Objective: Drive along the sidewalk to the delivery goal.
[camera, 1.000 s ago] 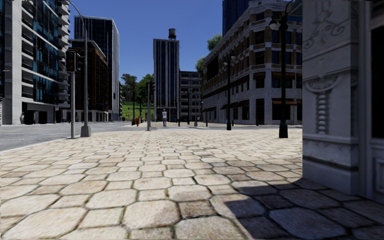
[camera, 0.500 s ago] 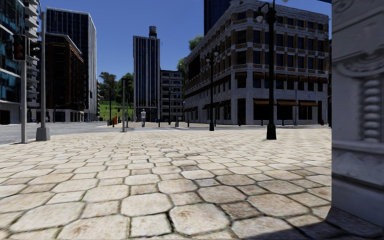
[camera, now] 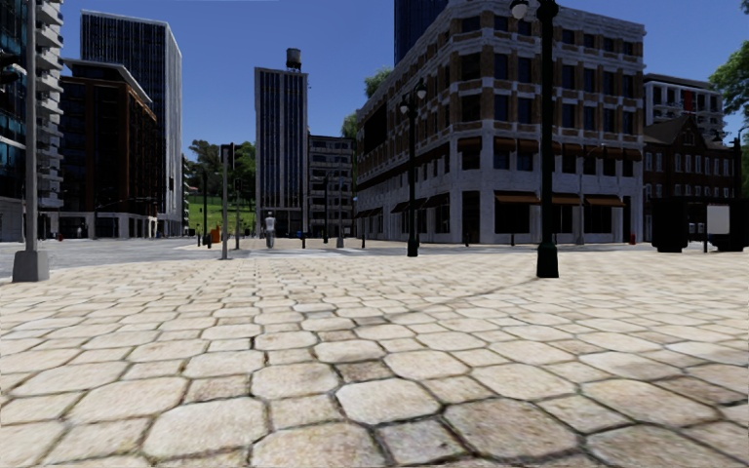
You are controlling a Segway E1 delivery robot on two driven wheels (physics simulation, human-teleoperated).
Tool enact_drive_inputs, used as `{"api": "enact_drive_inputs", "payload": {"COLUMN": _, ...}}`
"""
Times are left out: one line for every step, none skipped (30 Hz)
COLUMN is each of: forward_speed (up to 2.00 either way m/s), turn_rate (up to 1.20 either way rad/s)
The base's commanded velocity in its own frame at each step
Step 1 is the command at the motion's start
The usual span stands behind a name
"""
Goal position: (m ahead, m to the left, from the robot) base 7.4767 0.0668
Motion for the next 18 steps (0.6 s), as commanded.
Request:
{"api": "enact_drive_inputs", "payload": {"forward_speed": 2.00, "turn_rate": 0.00}}
{"api": "enact_drive_inputs", "payload": {"forward_speed": 2.00, "turn_rate": 0.00}}
{"api": "enact_drive_inputs", "payload": {"forward_speed": 2.00, "turn_rate": 0.00}}
{"api": "enact_drive_inputs", "payload": {"forward_speed": 2.00, "turn_rate": 0.00}}
{"api": "enact_drive_inputs", "payload": {"forward_speed": 2.00, "turn_rate": 0.00}}
{"api": "enact_drive_inputs", "payload": {"forward_speed": 2.00, "turn_rate": 0.00}}
{"api": "enact_drive_inputs", "payload": {"forward_speed": 2.00, "turn_rate": 0.00}}
{"api": "enact_drive_inputs", "payload": {"forward_speed": 2.00, "turn_rate": 0.00}}
{"api": "enact_drive_inputs", "payload": {"forward_speed": 2.00, "turn_rate": 0.00}}
{"api": "enact_drive_inputs", "payload": {"forward_speed": 2.00, "turn_rate": 0.00}}
{"api": "enact_drive_inputs", "payload": {"forward_speed": 2.00, "turn_rate": 0.00}}
{"api": "enact_drive_inputs", "payload": {"forward_speed": 2.00, "turn_rate": 0.00}}
{"api": "enact_drive_inputs", "payload": {"forward_speed": 2.00, "turn_rate": 0.00}}
{"api": "enact_drive_inputs", "payload": {"forward_speed": 2.00, "turn_rate": 0.00}}
{"api": "enact_drive_inputs", "payload": {"forward_speed": 2.00, "turn_rate": 0.00}}
{"api": "enact_drive_inputs", "payload": {"forward_speed": 2.00, "turn_rate": 0.00}}
{"api": "enact_drive_inputs", "payload": {"forward_speed": 2.00, "turn_rate": 0.00}}
{"api": "enact_drive_inputs", "payload": {"forward_speed": 2.00, "turn_rate": 0.00}}
